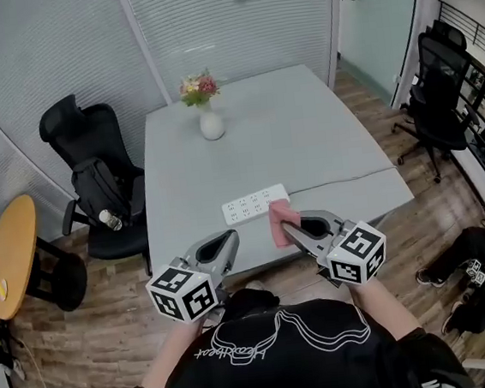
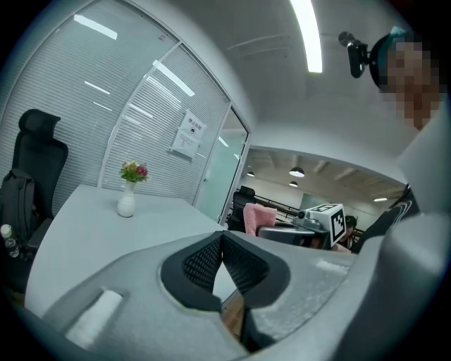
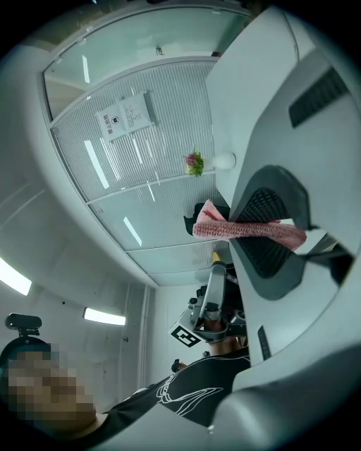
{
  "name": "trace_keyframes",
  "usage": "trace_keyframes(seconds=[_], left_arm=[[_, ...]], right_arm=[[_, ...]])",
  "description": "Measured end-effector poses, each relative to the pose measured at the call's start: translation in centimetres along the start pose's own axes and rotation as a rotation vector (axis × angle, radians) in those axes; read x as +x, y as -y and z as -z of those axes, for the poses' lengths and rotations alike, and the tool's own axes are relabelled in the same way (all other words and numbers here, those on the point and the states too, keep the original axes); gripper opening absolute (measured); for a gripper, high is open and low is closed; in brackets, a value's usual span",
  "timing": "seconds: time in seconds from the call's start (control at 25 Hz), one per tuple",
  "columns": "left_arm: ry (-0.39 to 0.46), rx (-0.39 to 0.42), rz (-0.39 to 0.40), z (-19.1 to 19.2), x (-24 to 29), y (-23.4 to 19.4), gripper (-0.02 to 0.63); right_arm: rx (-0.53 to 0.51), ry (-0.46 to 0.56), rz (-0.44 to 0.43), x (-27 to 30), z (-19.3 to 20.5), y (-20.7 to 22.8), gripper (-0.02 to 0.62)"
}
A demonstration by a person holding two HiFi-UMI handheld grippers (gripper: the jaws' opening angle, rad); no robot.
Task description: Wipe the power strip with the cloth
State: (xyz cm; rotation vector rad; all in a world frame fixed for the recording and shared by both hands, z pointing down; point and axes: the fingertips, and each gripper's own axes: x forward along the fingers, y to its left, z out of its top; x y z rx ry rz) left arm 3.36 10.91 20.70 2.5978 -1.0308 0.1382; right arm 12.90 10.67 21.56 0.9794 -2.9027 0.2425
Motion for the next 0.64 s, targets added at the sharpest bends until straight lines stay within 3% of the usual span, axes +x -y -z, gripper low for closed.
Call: trace_keyframes(seconds=[0.2, 0.44, 0.64], left_arm=[[-0.006, 0.014, -0.010, -0.1, -0.2, 0.3, 0.012], [0.021, -0.026, -0.007, 0.0, -0.9, -0.3, 0.012], [0.002, 0.033, -0.028, 0.9, -1.2, 0.1, 0.012]], right_arm=[[-0.008, -0.001, -0.001, -0.1, 0.0, -0.2, 0.031], [-0.027, -0.016, 0.026, 0.3, 0.4, 0.2, 0.031], [-0.007, -0.027, 0.018, 0.1, 1.3, 0.6, 0.031]])
